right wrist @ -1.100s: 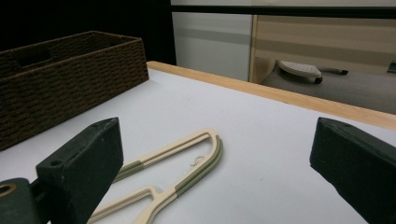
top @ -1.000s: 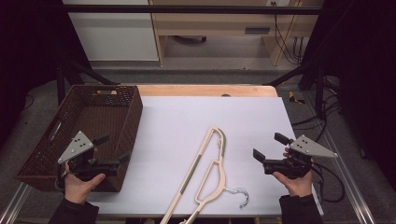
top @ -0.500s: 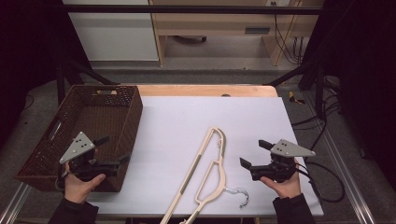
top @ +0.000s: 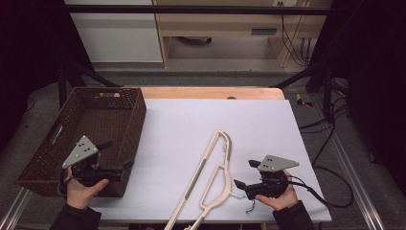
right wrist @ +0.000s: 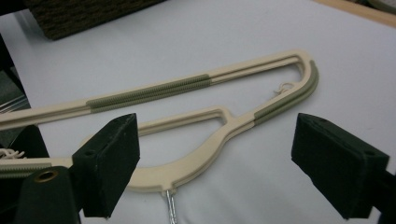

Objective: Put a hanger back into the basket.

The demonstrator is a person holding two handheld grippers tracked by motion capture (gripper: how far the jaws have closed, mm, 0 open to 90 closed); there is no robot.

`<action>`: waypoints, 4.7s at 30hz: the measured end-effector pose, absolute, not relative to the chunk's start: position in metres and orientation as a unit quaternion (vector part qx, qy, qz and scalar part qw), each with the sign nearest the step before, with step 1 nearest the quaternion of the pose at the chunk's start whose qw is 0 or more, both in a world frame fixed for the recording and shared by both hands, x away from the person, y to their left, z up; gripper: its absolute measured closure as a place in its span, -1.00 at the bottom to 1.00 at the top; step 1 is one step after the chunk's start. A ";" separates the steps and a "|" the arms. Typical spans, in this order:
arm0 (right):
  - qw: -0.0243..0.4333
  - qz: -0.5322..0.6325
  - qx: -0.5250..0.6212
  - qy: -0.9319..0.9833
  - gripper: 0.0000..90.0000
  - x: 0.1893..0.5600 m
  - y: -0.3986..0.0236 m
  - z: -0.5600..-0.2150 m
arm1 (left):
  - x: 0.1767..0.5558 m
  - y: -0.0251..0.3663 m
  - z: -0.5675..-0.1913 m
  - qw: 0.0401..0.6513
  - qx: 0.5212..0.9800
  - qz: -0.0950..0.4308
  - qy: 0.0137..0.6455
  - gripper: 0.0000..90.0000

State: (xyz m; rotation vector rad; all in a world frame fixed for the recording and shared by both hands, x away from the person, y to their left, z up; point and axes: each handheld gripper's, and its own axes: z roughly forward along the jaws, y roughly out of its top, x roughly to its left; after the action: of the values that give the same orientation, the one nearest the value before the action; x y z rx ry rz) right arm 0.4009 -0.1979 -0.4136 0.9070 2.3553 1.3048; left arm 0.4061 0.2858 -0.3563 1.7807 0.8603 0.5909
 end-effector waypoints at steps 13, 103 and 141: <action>0.101 0.401 0.295 0.862 -0.10 0.397 -0.184 -0.444 | 0.406 0.279 -0.359 0.509 0.748 0.239 0.353 -0.94; 0.040 0.361 0.263 0.894 0.97 0.406 -0.179 -0.431 | 0.398 0.031 -0.455 0.344 0.914 0.019 0.212 0.44; 0.148 0.468 0.308 0.815 -0.51 0.401 -0.205 -0.402 | 0.397 0.035 -0.445 0.384 0.881 0.050 0.271 0.64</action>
State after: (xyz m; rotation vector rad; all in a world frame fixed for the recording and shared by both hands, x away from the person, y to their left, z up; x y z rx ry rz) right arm 0.4012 -0.2048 -0.4017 0.8862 2.3429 1.3461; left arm 0.3971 0.0354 -0.4454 2.2469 0.6917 0.1266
